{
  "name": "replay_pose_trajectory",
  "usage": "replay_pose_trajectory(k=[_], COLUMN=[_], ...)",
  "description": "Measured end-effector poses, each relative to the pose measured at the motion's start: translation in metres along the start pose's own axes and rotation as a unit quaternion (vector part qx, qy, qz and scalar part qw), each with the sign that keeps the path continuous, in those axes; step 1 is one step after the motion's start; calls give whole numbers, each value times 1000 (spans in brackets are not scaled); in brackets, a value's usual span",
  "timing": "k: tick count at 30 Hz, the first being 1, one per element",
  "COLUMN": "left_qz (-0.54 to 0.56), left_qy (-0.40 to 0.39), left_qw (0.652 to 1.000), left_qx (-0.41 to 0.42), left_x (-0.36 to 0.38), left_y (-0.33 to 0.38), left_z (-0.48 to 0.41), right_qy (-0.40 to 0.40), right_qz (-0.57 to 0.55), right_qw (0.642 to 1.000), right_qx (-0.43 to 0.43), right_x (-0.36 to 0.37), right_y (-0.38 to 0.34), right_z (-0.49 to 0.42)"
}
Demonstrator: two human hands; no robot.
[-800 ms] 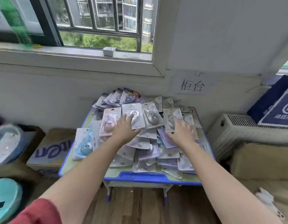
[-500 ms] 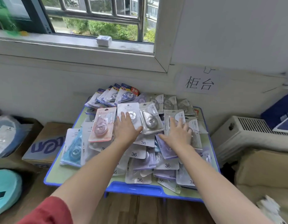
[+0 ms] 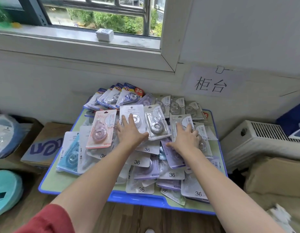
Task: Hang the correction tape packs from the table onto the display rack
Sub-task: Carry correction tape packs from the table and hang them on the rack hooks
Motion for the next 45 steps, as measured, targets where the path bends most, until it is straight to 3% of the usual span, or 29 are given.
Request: replay_pose_trajectory(k=[9, 16, 23, 33, 37, 45], left_qz=[-24, -14, 2, 5, -18, -91], left_qy=[11, 13, -17, -81, -104, -202], left_qw=[1000, 998, 987, 922, 877, 805], left_qx=[17, 56, 157, 378, 469, 550], left_x=[-6, -5, -13, 23, 54, 116], left_y=[3, -6, -17, -65, -81, -154], left_z=[6, 25, 50, 159, 222, 376], right_qy=[65, 62, 113, 247, 256, 246], right_qz=[-54, -60, -117, -170, -176, -241], right_qw=[996, 994, 980, 921, 894, 812], right_qx=[16, 65, 111, 249, 322, 470], right_x=[-9, -4, 21, 119, 168, 277], right_y=[1, 1, -7, -37, -31, -34], right_z=[15, 40, 92, 257, 336, 519])
Point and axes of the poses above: each hand's wrist, its own z-axis away from the middle knuckle, its own x-axis out of the palm, y = z × x, the point moved 4 cm from there along -z, towards the middle knuckle, and after that the axes turned 5 degrees about -x, right-handed, at the moved point
